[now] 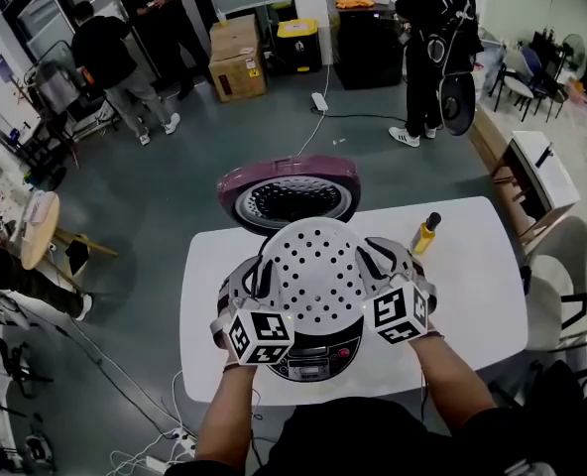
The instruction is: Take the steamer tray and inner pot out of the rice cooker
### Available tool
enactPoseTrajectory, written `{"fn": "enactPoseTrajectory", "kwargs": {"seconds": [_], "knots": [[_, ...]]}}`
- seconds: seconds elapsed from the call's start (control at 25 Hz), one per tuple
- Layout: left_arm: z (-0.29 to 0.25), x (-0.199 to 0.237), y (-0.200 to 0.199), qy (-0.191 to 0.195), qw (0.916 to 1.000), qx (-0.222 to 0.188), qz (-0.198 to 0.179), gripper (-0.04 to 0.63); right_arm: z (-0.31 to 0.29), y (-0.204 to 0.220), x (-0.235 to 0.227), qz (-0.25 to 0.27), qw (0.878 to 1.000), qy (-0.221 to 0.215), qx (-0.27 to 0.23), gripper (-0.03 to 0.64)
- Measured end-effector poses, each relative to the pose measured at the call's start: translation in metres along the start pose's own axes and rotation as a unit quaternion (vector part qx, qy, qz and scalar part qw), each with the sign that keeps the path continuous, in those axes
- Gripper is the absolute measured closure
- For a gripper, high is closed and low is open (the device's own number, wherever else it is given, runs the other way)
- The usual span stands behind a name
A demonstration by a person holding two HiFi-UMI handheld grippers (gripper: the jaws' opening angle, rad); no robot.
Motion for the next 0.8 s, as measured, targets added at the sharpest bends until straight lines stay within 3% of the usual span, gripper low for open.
{"fn": "enactPoseTrajectory", "kwargs": {"seconds": [0.32, 0.56, 0.8], "knots": [[0.009, -0.046, -0.062, 0.025, 0.9986, -0.047, 0.008, 0.532, 0.054, 0.035, -0.053, -0.014, 0.999, 0.043, -0.001, 0.549], [0.006, -0.097, -0.106, 0.072, 0.9937, -0.078, 0.037, 0.538, 0.097, 0.08, -0.093, -0.028, 0.996, 0.077, 0.026, 0.551], [-0.013, -0.158, -0.135, 0.124, 0.9876, -0.087, 0.042, 0.538, 0.13, 0.133, -0.122, -0.052, 0.991, 0.103, 0.07, 0.555]]}}
Point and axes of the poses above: the fingertips, and each gripper's own axes: z backward along the fingers, x to its left, y out of its underside, the point moved 9 cm from there along z, backward along the fingers, and after that the axes turned 5 degrees about x, right-handed, at the moved point
